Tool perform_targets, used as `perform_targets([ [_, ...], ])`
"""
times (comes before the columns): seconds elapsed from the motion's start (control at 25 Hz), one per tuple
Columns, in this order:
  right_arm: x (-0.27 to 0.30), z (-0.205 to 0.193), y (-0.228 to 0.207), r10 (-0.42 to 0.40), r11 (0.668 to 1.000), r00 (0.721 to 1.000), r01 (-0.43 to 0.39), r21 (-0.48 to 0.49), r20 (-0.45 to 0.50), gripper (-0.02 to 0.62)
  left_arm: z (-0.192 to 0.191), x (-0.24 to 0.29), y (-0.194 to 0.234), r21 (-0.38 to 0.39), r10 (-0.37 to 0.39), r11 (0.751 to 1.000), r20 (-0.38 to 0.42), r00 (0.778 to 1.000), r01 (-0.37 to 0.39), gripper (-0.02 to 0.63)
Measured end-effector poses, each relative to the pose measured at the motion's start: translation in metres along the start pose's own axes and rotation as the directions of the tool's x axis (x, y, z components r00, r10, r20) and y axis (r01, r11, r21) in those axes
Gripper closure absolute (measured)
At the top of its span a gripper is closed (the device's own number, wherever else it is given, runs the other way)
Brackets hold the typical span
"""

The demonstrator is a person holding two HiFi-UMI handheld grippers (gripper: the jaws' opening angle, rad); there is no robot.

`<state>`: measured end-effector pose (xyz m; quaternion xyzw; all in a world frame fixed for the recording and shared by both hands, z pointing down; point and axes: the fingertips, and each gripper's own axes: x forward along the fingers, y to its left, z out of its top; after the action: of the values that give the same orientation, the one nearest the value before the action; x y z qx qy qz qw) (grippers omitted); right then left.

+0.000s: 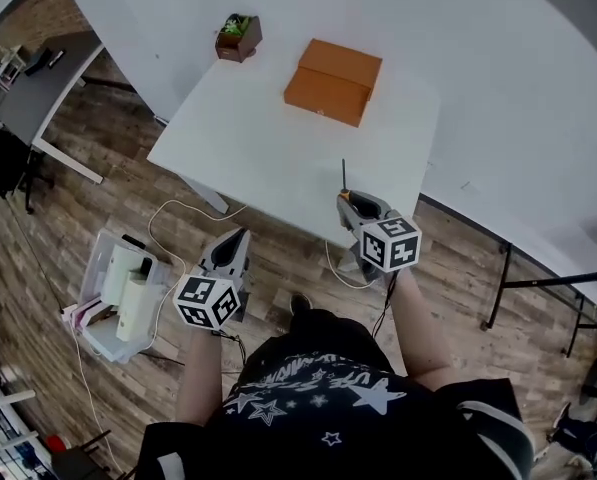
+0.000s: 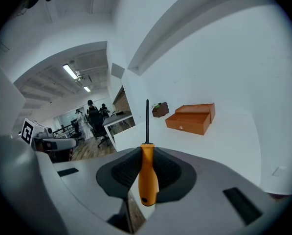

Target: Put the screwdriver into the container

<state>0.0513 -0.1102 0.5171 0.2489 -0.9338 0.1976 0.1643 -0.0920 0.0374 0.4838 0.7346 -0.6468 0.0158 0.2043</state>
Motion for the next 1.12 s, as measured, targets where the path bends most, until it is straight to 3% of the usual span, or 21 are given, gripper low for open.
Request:
perform_targets([
  [0.56,0.065,0.053,-0.05,-0.036,0.999,0.999,0.035,0.041,0.032,0.503,0.049,0.084,0.053,0.023,-0.034,0.999,0.009,0.999,0.033,0.584],
  [1.12,0.126,0.089,-0.096,-0.177,0.981,0.984,0.174,0.089,0.026,0.503,0.094,0.183,0.114,0.036,-0.181,0.983,-0.039,0.983,0.183,0.584],
])
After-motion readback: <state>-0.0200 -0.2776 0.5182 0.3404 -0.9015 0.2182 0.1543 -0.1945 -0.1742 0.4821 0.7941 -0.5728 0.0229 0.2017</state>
